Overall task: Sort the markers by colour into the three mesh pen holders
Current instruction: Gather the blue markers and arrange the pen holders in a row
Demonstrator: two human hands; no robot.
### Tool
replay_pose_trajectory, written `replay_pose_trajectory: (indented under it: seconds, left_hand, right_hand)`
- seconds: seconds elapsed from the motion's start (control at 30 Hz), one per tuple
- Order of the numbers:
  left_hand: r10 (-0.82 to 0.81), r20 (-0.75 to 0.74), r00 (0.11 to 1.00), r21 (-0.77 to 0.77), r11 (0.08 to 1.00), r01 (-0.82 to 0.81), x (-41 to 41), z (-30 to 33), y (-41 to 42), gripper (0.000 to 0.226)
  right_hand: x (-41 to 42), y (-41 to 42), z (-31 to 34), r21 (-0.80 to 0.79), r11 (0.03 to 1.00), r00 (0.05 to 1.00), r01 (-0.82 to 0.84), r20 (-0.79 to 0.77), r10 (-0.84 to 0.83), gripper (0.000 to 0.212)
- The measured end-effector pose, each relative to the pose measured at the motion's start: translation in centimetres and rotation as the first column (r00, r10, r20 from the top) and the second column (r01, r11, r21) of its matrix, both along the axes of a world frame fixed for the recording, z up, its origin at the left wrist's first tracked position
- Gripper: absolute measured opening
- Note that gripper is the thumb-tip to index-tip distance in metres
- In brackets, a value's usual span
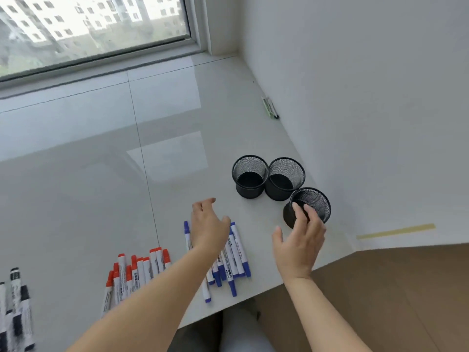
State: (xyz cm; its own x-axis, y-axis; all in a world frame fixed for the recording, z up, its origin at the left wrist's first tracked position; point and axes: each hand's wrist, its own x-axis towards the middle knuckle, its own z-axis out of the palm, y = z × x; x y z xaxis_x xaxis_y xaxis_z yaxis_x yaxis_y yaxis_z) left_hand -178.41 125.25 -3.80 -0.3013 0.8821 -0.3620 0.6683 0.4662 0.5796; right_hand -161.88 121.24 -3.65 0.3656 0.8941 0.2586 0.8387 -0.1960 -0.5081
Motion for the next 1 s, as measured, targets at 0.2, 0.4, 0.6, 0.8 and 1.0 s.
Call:
replay_pose_trajectory:
  seconds: [0.2,0.4,0.6,0.8,1.0]
  left_hand:
    - [-0.111,0.145,0.983,0.037,0.994,0.107,1.9,-2.4,5.1,0.081]
    - [-0.128,0.34,0.932,0.136,0.987,0.086,2.6,-6.2,8.1,0.099]
    - [-0.201,0.367,0.908,0.253,0.961,0.111,2.4,-7.6,9.6,0.095]
    - [-0.169,0.353,0.92,0.254,0.964,0.08,0.1,-5.3,7.2,0.086]
    - [-0.022,0.314,0.949,0.329,0.94,-0.088,-9.2,-1.9,3.5,0.086]
  right_hand:
    - [3.7,1.2,-2.6,0.008,0.979,0.929,0.203,-0.319,-0.19,0.095]
    - [5.1,2.6,-6.8,-0.098,0.959,0.738,0.268,-0.619,-0.269,0.101]
    - [5.4,3.2,-8.6,-0.103,0.962,0.732,0.253,-0.63,-0.26,0.08]
    - [3.1,1.3,-5.0,-0.028,0.921,0.748,0.388,-0.575,-0.332,0.081]
    - [-5.6,3.3,-0.4,0.151,0.982,0.796,0.114,-0.605,0.001,0.076]
